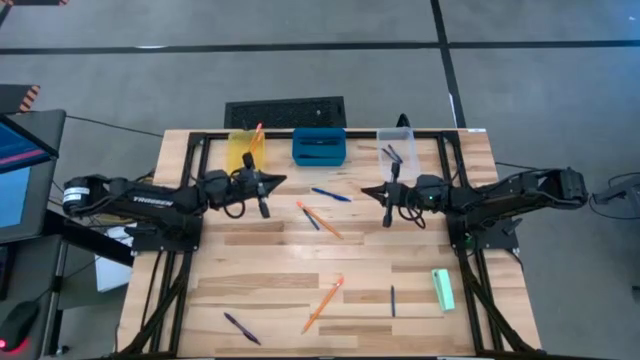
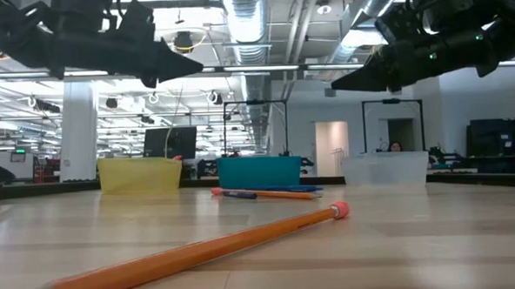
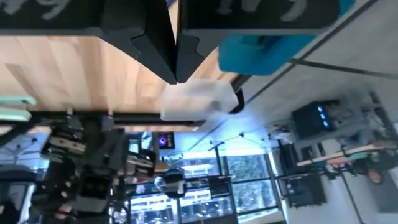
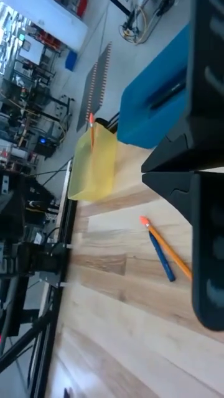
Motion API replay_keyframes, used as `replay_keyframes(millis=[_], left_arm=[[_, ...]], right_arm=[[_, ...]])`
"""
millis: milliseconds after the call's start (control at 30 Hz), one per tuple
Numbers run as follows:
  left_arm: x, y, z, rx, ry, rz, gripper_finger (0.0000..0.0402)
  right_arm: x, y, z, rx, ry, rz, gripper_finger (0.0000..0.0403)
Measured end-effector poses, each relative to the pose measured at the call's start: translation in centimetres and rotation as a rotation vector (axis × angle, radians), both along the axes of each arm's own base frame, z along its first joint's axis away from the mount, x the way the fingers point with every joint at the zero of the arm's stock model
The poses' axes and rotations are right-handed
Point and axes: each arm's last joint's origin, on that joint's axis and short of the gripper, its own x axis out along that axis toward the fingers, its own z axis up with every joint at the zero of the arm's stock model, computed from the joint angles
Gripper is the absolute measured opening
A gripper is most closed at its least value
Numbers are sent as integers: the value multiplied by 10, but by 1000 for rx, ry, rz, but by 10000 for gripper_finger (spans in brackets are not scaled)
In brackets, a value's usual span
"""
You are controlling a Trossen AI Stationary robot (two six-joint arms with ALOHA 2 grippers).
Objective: Sort crayons/erasers/pens/pencils in bins
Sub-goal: Put the orange pencil into the transparent yellow bin
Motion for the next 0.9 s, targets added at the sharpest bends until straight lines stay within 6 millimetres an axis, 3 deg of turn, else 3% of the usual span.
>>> replay_keyframes(millis=[400,633,900], left_arm=[[1,-10,1,47,-22,-118,0],[1,-12,1,49,-25,-197,0],[1,-13,0,76,-4,-201,0]], right_arm=[[4,12,0,80,16,26,18],[17,30,12,95,181,-8,23],[22,55,29,226,337,-71,46]])
